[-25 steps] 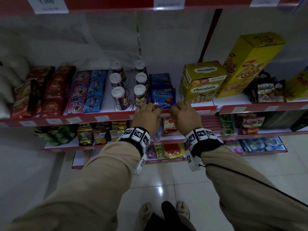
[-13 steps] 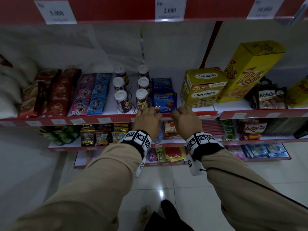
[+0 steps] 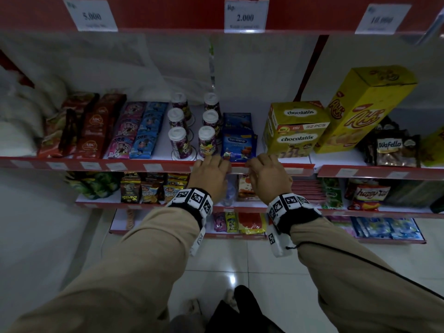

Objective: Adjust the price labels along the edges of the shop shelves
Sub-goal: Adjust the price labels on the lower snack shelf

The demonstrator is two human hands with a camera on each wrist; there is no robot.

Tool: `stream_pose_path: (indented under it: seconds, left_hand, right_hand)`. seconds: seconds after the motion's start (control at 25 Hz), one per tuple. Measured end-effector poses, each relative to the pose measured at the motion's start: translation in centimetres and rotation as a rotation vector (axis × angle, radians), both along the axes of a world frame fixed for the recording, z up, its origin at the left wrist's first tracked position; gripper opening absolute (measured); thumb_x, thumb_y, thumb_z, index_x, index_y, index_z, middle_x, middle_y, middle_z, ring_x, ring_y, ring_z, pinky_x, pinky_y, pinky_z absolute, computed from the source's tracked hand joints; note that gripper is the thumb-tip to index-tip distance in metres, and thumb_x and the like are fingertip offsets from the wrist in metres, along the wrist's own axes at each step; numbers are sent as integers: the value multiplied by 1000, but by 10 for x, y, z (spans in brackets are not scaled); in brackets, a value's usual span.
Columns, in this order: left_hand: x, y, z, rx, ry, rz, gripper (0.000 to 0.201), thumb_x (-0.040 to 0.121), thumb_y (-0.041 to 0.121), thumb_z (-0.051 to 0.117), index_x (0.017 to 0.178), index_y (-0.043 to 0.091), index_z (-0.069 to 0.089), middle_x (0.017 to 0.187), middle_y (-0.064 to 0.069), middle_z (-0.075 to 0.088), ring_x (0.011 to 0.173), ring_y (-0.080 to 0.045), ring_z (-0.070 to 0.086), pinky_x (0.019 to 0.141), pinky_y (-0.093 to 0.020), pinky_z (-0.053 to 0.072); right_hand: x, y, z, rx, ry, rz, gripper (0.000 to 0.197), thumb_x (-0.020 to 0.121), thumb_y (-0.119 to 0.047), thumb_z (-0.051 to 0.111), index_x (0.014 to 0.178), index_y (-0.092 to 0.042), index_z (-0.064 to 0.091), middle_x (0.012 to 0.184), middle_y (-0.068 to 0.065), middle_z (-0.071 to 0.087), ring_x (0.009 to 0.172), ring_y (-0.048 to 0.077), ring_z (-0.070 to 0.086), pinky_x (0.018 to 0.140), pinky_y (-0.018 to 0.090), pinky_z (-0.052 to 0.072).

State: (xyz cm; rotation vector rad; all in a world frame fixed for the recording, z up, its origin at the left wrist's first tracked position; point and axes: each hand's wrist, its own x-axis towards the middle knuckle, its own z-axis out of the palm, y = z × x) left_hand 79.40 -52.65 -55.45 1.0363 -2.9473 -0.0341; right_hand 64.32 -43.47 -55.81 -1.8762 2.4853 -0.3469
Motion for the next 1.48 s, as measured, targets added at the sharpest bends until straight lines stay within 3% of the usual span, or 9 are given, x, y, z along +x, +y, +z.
stream_pose_path:
  seconds: [0.24, 0.52, 0.84, 1.04, 1.16, 1.28, 1.48]
  left_hand:
    - [29, -19, 12, -35, -32, 40, 46, 87, 32, 51, 132, 22, 45, 132, -1, 48, 120, -23, 42, 94, -38, 25]
    - [57, -43, 11, 37, -65, -8, 55, 83, 25, 55, 136, 22, 41, 133, -3, 44, 121, -25, 38, 93, -38, 26]
    - [79, -54, -2, -19, -45, -82, 52, 82, 19, 53, 134, 18, 41, 129, -4, 43, 117, -26, 39, 91, -34, 29]
    - [82, -62, -4, 3, -28, -87, 47, 78, 22, 56, 124, 15, 48, 124, -7, 45, 113, -27, 40, 87, -34, 27]
    - [85, -63, -6, 20, 0, -104, 44, 81, 23, 53, 123, 13, 49, 125, -7, 45, 114, -28, 39, 85, -35, 28]
    - [86, -63, -9, 59, 23, -114, 42, 85, 23, 50, 126, 13, 49, 128, -8, 43, 116, -28, 37, 85, -36, 30]
    - [87, -67, -9, 54, 16, -120, 40, 83, 28, 52, 121, 14, 49, 127, -6, 41, 115, -27, 36, 85, -36, 31]
  right_hand:
    - [25, -20, 4, 6, 24, 77, 30, 84, -15, 57, 113, -12, 63, 113, 13, 60, 105, 34, 50, 83, 41, 38]
    - [61, -41, -4, 63, 31, -113, 41, 80, -23, 58, 117, -9, 54, 116, 15, 53, 110, 34, 45, 85, 44, 37]
    - [86, -50, -6, 18, 79, -117, 36, 75, -28, 63, 107, -13, 58, 110, 13, 57, 101, 33, 50, 80, 43, 38]
    - [106, -60, -9, -133, -1, -2, 29, 65, -6, 67, 93, 0, 61, 93, 20, 59, 86, 36, 55, 71, 41, 48]
    - [112, -61, -13, -151, -9, -5, 28, 60, 0, 68, 86, 2, 61, 88, 21, 61, 81, 36, 57, 63, 37, 46]
    - [112, -62, -15, -114, -11, -6, 24, 64, -1, 63, 88, 1, 62, 90, 20, 61, 84, 36, 55, 67, 40, 46]
    - [114, -71, -16, 35, 48, -51, 28, 77, -12, 56, 102, -4, 61, 109, 18, 56, 98, 34, 47, 79, 45, 42]
